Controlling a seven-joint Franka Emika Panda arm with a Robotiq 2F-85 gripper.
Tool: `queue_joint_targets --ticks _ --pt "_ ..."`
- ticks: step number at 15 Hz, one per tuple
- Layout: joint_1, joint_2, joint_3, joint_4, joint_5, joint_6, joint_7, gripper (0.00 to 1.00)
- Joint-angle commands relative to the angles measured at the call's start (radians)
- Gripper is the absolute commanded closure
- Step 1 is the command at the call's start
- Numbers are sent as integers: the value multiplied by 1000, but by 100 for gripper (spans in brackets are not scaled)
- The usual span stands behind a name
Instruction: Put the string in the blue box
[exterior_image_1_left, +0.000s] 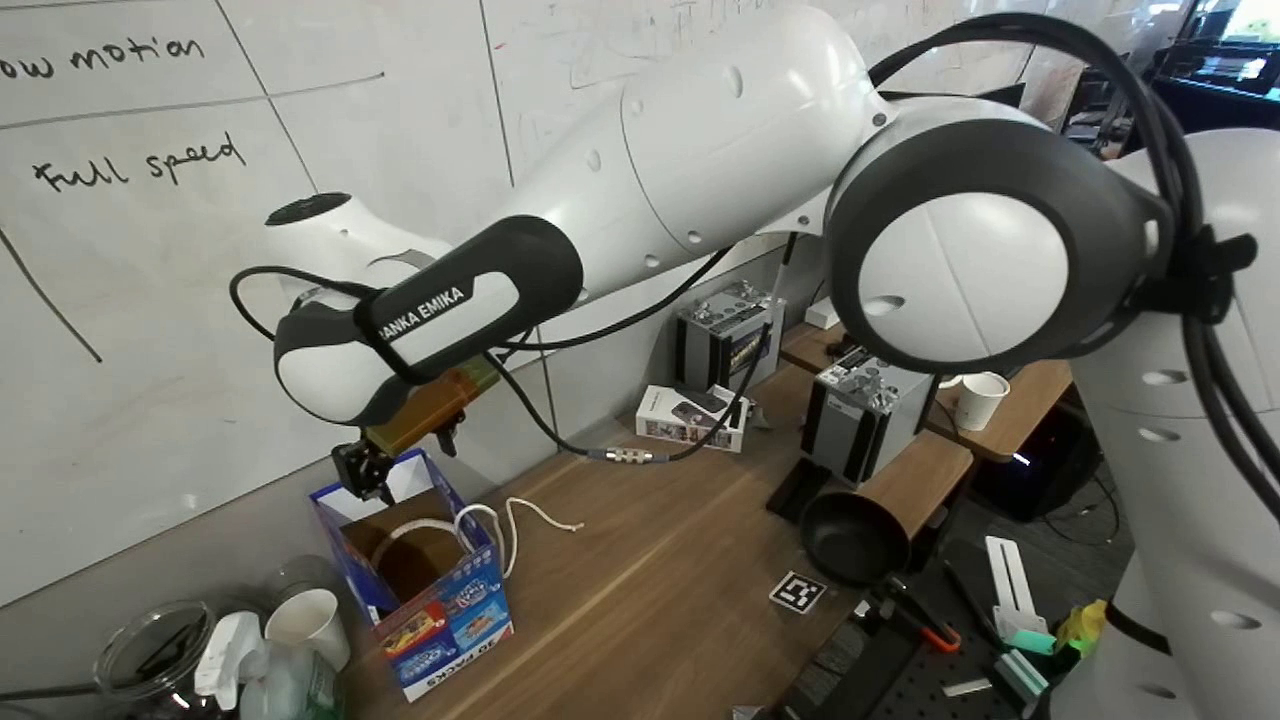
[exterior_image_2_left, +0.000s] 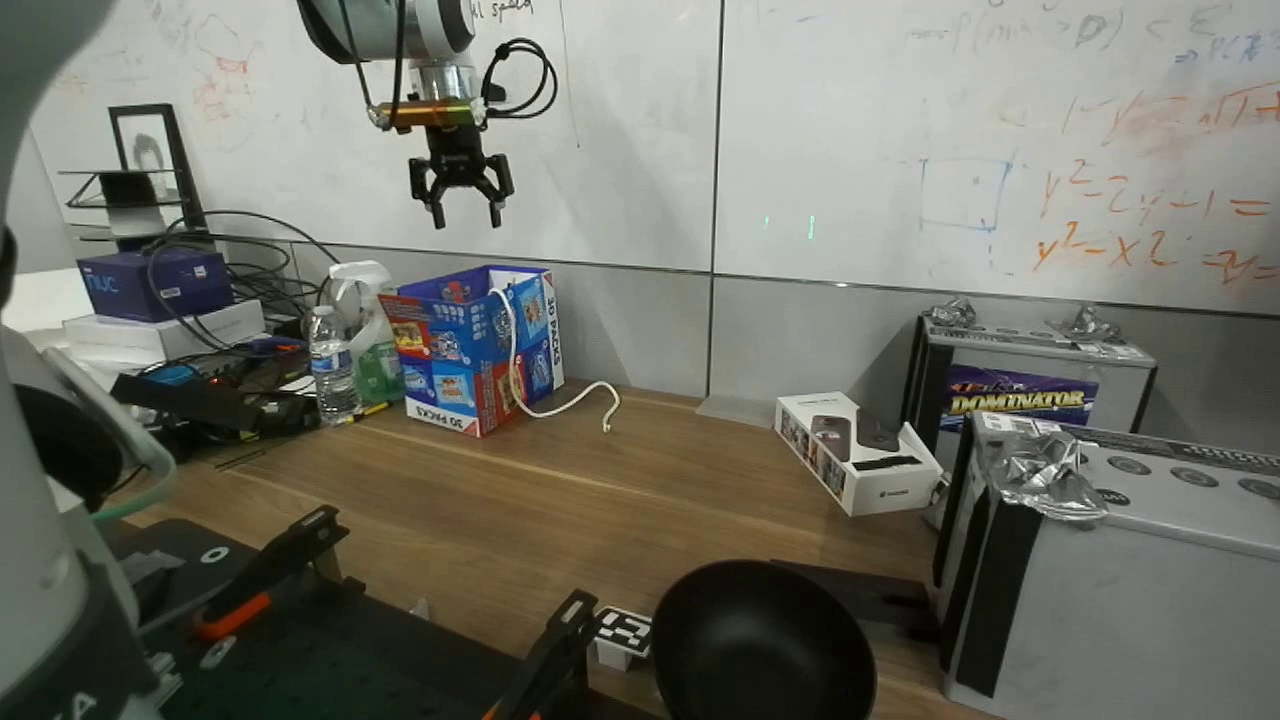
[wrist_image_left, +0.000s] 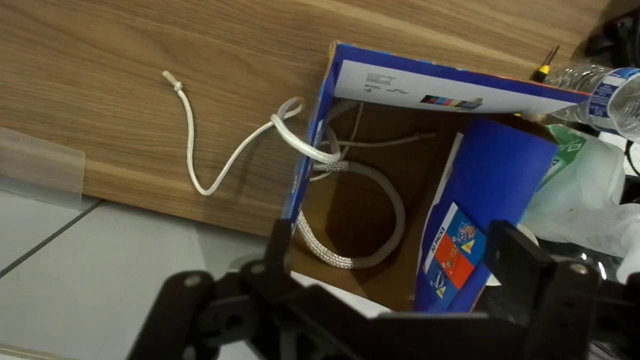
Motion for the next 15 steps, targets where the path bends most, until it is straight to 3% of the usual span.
queue_joint_targets --ticks 1,8,15 --pt "6 -27 -52 -43 -13 27 93 0" --pt "27 5 -141 -37 -10 7 455 0" --pt "25 38 -159 -60 5 -28 823 0"
